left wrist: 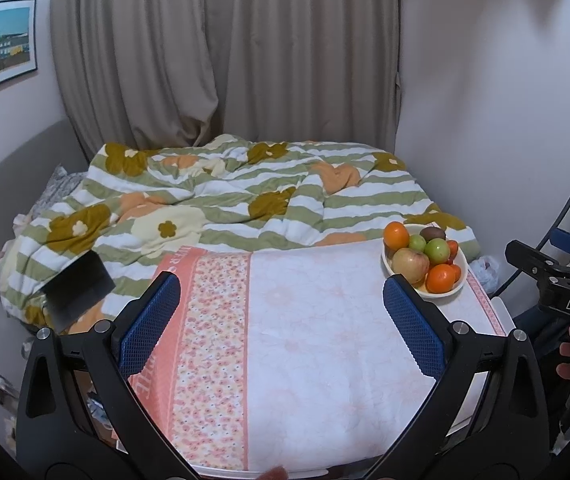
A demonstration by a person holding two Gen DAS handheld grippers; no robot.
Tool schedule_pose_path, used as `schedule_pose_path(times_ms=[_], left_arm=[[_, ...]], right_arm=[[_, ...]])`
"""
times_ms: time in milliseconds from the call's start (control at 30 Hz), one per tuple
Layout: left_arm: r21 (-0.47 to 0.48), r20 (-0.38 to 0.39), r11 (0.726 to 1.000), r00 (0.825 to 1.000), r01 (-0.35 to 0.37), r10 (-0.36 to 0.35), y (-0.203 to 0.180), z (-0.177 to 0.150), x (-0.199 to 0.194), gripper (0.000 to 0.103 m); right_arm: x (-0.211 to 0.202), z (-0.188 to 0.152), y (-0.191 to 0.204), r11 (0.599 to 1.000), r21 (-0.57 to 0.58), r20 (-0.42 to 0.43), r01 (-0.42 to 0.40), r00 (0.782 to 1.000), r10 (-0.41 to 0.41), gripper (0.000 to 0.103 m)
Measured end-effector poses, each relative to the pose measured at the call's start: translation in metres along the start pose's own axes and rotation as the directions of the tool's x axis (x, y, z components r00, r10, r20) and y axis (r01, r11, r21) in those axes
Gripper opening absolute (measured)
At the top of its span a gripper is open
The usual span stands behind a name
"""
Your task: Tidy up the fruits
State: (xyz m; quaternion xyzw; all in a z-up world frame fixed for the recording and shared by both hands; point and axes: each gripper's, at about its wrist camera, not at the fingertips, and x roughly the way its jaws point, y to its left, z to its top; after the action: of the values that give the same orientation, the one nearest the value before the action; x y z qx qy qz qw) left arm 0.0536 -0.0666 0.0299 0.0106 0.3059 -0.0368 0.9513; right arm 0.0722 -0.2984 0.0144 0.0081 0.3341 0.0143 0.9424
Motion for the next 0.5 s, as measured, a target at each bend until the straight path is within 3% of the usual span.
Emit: schedule_pose_path(times_ms=[500], left_arm=[[-0.013, 0.001, 1.0, 1.0, -0.02, 0.02, 0.0035, -0.0047, 0.0002, 0.103]], right_arm=[[-0.0006, -0.0003, 0.0003, 1.0, 0.001, 0.003, -0.001, 1.0, 0.001, 0.095]])
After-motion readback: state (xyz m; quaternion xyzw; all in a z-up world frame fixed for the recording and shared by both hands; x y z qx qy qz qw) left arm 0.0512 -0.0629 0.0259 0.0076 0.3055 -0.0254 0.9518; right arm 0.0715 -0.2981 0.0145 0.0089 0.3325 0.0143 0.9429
